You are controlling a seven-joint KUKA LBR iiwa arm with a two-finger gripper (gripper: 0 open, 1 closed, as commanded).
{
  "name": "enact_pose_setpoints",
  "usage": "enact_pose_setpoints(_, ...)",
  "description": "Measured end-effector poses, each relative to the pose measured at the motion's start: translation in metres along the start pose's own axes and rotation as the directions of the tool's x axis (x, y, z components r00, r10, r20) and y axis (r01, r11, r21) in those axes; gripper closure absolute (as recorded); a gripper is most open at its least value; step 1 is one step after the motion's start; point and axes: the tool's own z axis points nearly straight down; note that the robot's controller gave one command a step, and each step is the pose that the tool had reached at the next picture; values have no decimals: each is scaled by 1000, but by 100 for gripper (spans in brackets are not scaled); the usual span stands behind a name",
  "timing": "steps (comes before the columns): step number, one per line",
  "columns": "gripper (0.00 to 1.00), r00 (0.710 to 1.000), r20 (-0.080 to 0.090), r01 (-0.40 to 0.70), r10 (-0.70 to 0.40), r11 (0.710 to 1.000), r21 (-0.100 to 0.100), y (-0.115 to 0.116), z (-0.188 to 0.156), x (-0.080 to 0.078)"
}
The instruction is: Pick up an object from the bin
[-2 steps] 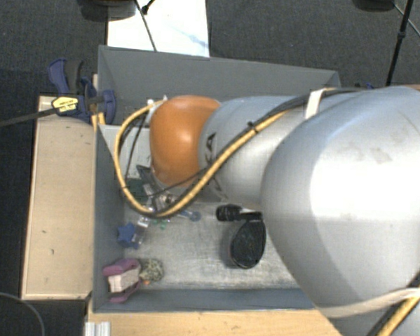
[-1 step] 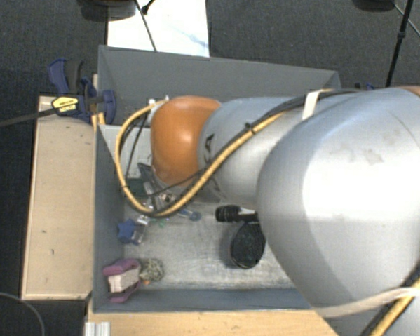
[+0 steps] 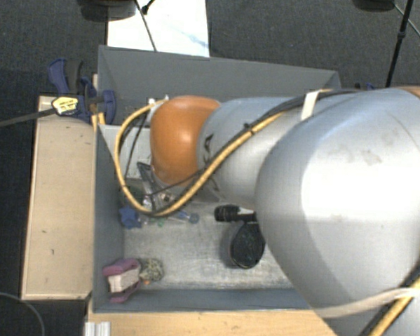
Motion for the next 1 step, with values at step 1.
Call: enact_pose_setpoints(1, 0, 1000, -19, 4, -4, 1000, -1, 4, 5, 10)
